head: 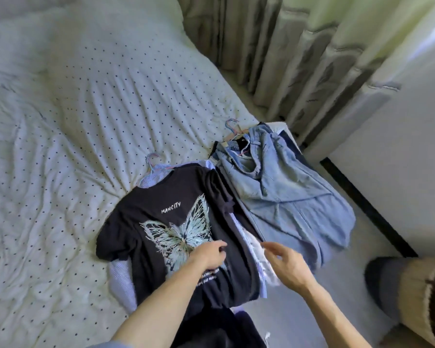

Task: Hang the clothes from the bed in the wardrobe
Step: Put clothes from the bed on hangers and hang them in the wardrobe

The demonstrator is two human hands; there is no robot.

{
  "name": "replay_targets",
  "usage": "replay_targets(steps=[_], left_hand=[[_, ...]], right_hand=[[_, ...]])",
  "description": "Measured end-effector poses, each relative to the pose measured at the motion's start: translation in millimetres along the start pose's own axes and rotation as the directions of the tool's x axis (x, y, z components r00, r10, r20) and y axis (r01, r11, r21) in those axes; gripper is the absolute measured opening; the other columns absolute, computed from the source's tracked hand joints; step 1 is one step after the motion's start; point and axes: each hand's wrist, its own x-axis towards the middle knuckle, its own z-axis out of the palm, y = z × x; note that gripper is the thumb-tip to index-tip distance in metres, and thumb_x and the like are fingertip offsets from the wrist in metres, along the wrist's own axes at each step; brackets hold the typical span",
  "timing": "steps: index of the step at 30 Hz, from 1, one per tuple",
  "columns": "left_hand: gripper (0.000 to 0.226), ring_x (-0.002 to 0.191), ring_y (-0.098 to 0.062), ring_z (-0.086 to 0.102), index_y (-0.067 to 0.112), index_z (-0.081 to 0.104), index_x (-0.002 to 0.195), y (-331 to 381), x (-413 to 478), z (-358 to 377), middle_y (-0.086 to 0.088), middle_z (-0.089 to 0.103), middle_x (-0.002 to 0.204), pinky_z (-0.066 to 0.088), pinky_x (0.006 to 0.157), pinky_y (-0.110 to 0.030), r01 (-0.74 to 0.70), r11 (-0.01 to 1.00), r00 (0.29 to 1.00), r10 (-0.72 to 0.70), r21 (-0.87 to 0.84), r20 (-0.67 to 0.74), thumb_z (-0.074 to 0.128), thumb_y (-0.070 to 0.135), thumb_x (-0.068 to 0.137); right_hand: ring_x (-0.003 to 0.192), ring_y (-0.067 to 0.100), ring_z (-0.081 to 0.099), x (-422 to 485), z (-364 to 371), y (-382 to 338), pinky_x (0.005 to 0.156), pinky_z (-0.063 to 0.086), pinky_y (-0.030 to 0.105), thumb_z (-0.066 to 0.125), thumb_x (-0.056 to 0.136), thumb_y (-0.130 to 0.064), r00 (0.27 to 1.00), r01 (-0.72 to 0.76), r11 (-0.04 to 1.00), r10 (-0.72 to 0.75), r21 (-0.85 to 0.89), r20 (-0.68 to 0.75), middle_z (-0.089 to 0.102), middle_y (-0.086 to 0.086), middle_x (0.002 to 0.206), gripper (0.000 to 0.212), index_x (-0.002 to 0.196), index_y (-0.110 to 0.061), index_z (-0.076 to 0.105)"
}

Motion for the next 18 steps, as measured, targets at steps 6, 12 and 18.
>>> replay_targets(steps=[6, 12, 18], left_hand=[[0.051, 0.133, -0.026, 0.049, 0.031, 0.046, 0.146, 139, -59, 48, -0.004, 0.056, 0.142, 0.041, 0.108, -0.037, -0.334, 0.882, 0.931, 0.365, 0.331, -0.032, 0.044, 0.038, 0.095], [0.04, 0.129, -0.021, 0.051, 0.03, 0.057, 0.135, 270, -113, 151, 0.006, 0.056, 0.139, 0.041, 0.106, -0.032, -0.613, 0.451, 0.689, 0.707, 0.649, 0.159, 0.05, 0.038, 0.097], [0.041, 0.13, -0.019, 0.049, 0.035, 0.053, 0.136, 375, -173, 288, 0.008, 0.054, 0.141, 0.042, 0.107, -0.035, -0.751, -0.034, 0.412, 0.758, 0.66, 0.507, 0.046, 0.046, 0.097]], right_hand=[[0.115, 0.009, 0.057, -131, -44, 102, 0.094, 0.039, 0.019, 0.057, 0.098, -0.033, 0.904, 0.081, 0.994, -0.041, 0.076, -0.426, 0.065, -0.016, 0.124, 0.026, 0.122, -0.037, 0.066], [0.125, 0.008, 0.052, -268, -39, 223, 0.102, 0.032, 0.017, 0.056, 0.099, -0.033, 0.711, -0.089, 0.956, 0.257, 0.279, -0.655, 0.062, -0.014, 0.13, 0.028, 0.125, -0.031, 0.065], [0.129, 0.019, 0.052, -401, 7, 325, 0.112, 0.034, 0.03, 0.053, 0.096, -0.037, 0.355, -0.314, 0.825, 0.561, 0.47, -0.747, 0.063, -0.006, 0.133, 0.031, 0.122, -0.029, 0.069]])
